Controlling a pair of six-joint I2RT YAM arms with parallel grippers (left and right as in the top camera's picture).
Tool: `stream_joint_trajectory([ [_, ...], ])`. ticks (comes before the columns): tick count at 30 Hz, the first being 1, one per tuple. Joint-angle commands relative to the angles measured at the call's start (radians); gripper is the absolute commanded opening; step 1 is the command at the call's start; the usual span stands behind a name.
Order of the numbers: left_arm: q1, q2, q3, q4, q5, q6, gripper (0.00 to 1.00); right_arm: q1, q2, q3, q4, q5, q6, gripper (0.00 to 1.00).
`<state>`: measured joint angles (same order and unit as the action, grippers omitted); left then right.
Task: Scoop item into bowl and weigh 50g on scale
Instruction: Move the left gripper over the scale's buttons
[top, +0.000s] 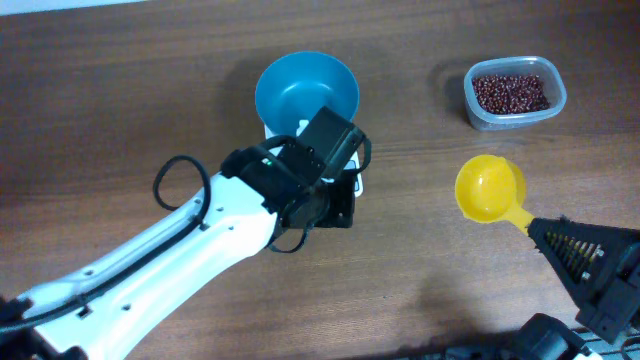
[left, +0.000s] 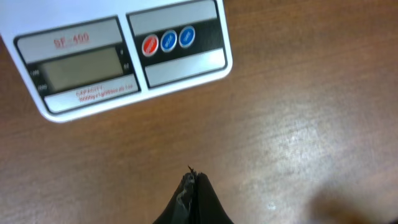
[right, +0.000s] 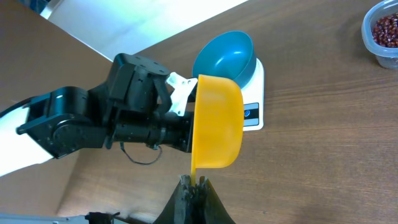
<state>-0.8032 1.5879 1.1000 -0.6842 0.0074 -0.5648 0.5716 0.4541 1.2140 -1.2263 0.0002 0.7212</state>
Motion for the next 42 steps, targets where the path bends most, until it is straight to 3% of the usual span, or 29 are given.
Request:
stream_joint_trajectory([
  [1,-0.004,0.021,0.014,0.029,-0.039,0.005,0.00,-0.003,-0.004,0.016,0.003,0.012,-0.015,0.04],
  [24,-0.004,0.161,0.014,0.210,-0.171,0.005,0.00,-0.003,-0.004,0.016,0.003,0.013,-0.015,0.04],
  [30,-0.004,0.164,0.014,0.220,-0.289,0.005,0.00,-0.003,-0.004,0.016,0.003,0.013,-0.015,0.04],
  [42,-0.004,0.185,0.013,0.249,-0.292,0.005,0.00,-0.003,-0.004,0.016,0.003,0.012,-0.015,0.04],
])
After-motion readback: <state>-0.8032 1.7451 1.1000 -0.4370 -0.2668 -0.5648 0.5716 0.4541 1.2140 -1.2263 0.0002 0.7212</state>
